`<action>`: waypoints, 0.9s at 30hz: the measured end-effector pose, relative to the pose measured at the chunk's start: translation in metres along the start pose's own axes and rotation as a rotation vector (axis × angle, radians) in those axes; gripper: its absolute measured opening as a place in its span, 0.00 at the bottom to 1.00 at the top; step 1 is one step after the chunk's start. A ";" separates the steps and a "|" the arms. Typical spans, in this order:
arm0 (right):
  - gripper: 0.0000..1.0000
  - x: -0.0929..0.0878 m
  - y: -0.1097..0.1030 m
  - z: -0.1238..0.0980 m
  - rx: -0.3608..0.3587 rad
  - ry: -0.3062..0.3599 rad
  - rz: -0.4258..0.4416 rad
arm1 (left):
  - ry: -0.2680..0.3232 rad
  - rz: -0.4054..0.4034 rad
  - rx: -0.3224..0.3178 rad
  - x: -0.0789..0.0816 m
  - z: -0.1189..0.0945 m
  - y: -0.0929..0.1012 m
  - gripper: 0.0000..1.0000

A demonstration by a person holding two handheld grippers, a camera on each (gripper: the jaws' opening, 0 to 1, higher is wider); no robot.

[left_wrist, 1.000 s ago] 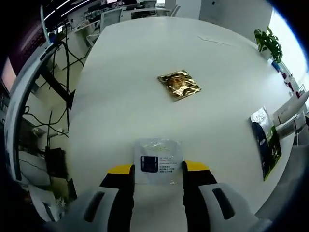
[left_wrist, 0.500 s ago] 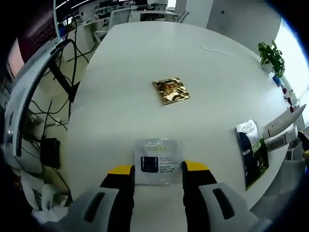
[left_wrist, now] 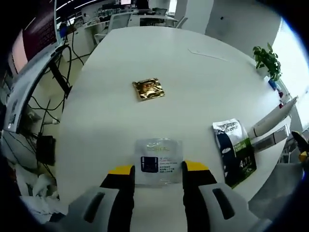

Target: Arrange the skincare products in the storage area until every visible bottle or jar stands upright without overlapping.

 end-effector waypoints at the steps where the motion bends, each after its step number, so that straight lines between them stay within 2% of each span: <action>1: 0.77 0.000 -0.001 0.000 0.003 0.003 0.000 | 0.002 -0.014 -0.007 -0.003 -0.001 0.005 0.37; 3: 0.77 0.000 -0.001 -0.001 0.006 0.006 -0.003 | 0.008 -0.037 -0.026 -0.003 -0.001 0.007 0.37; 5: 0.77 0.000 -0.001 -0.001 0.010 0.011 -0.004 | -0.003 -0.043 -0.022 -0.013 -0.003 0.016 0.38; 11: 0.77 0.001 -0.002 -0.003 0.021 0.024 -0.015 | -0.021 -0.063 -0.022 -0.026 -0.005 0.031 0.37; 17: 0.77 0.002 -0.006 -0.003 0.033 0.036 -0.019 | -0.045 -0.085 -0.016 -0.035 -0.003 0.043 0.37; 18: 0.77 0.002 -0.007 -0.003 0.036 0.037 -0.020 | -0.046 -0.094 -0.017 -0.039 -0.003 0.051 0.37; 22: 0.76 0.003 -0.007 -0.004 0.044 0.044 -0.024 | -0.054 -0.098 -0.019 -0.043 -0.003 0.062 0.37; 27: 0.76 0.004 -0.008 -0.005 0.052 0.059 -0.020 | -0.081 -0.101 -0.006 -0.052 -0.002 0.066 0.38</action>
Point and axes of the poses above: the point that each gripper's makers call its tool centre point, and the gripper's own axes: z roughly forward along the fingers, y roughly to its right, x roughly out of its top, the point moved 6 cm from there along -z, roughly backward along the fingers, and after that the axes turned 2 degrees about -z, right-handed, at the moved point
